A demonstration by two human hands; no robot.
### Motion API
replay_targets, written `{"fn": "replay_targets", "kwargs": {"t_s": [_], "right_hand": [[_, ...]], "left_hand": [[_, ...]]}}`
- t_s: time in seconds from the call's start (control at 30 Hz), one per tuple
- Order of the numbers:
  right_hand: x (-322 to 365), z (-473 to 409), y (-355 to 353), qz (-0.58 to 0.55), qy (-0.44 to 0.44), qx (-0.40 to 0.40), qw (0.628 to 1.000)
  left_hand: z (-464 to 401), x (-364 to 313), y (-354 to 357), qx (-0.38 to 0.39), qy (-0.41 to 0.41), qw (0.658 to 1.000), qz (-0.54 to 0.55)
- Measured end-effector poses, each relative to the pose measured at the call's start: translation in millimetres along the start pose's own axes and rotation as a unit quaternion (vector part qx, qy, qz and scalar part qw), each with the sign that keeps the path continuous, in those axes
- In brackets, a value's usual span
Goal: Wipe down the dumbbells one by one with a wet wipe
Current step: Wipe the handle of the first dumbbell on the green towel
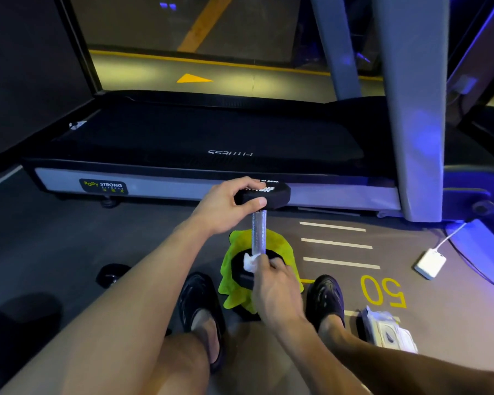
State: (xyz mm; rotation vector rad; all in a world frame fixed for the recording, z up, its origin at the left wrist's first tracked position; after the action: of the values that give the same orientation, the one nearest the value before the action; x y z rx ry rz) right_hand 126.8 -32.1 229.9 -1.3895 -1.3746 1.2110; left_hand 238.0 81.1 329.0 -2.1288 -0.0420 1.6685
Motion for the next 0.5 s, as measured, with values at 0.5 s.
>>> {"fn": "replay_targets", "kwargs": {"t_s": [0.5], "right_hand": [[-89, 1, 10, -0.440, 0.264, -0.014, 0.858]], "left_hand": [[-2, 5, 1, -0.006, -0.005, 1.000, 0.019]]}}
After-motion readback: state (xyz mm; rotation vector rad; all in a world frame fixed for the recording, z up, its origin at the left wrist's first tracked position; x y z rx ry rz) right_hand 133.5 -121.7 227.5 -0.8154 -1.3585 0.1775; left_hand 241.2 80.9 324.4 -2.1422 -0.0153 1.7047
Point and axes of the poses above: each hand's wrist, its own z-axis away from the middle knuckle, its own y-axis out of the palm, x = y × z, the point moved 9 cm from there along -z, towards the middle knuckle, and after that the axes turned 14 degrees about z, right-handed, at the moved point
